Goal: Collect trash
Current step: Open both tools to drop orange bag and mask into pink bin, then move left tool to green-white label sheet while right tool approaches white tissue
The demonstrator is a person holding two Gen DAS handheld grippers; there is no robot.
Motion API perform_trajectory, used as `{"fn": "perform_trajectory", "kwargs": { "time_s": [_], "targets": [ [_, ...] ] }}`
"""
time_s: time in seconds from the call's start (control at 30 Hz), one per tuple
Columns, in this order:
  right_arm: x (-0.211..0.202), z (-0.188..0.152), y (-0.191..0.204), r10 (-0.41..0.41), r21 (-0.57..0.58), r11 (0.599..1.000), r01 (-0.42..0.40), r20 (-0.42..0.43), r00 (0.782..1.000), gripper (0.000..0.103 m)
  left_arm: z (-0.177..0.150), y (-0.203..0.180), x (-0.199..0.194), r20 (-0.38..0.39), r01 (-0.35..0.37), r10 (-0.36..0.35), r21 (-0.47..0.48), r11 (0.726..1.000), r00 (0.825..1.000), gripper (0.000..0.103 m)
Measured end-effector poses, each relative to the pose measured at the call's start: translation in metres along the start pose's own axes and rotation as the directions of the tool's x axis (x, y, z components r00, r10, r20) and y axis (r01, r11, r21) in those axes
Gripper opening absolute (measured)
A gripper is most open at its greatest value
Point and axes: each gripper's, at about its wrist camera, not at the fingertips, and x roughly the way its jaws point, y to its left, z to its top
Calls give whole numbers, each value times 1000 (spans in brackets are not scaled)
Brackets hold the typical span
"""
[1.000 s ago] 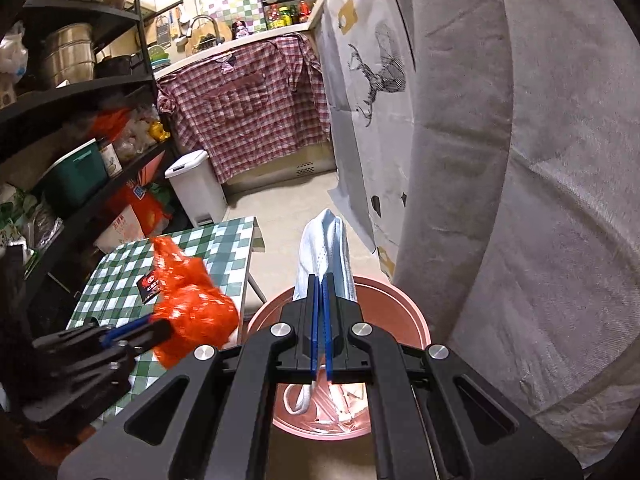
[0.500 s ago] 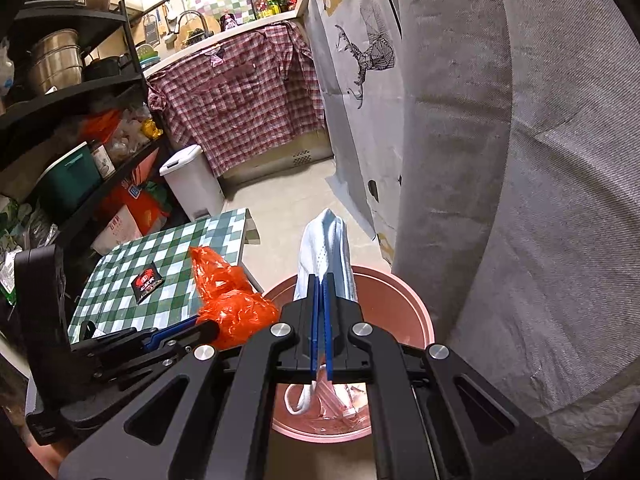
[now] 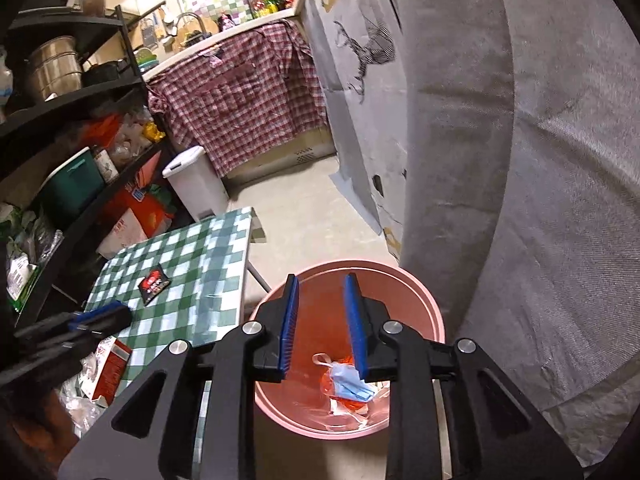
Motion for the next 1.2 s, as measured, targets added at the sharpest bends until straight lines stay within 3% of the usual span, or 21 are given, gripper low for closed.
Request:
{"fn": "perform_trajectory", "kwargs": {
  "time_s": [0.3, 0.47, 0.63, 0.93, 1.2],
  "targets": [
    [-26, -3, 43, 95, -55, 994, -93, 32, 995, 25, -14, 83, -93, 72, -116, 115, 10, 993, 991, 26],
    [-34, -9, 73, 156, -74, 985, -153, 35, 987, 13, -34, 137, -123, 91, -199, 200, -24, 980, 976, 25],
    [-40, -14, 116, 249, -102, 964, -244, 37, 968, 9, -50, 180, -138, 102, -233, 241, -87, 969, 965, 23],
    [-43, -39, 201, 378, -204, 906, -372, -11, 926, 9, -69, 216, -144, 87, -223, 236, -130, 966, 968, 23],
    [-1, -80, 252, 418, -250, 860, -445, -156, 895, 10, -77, 232, -135, 61, -215, 227, -155, 964, 972, 23]
  ]
}}
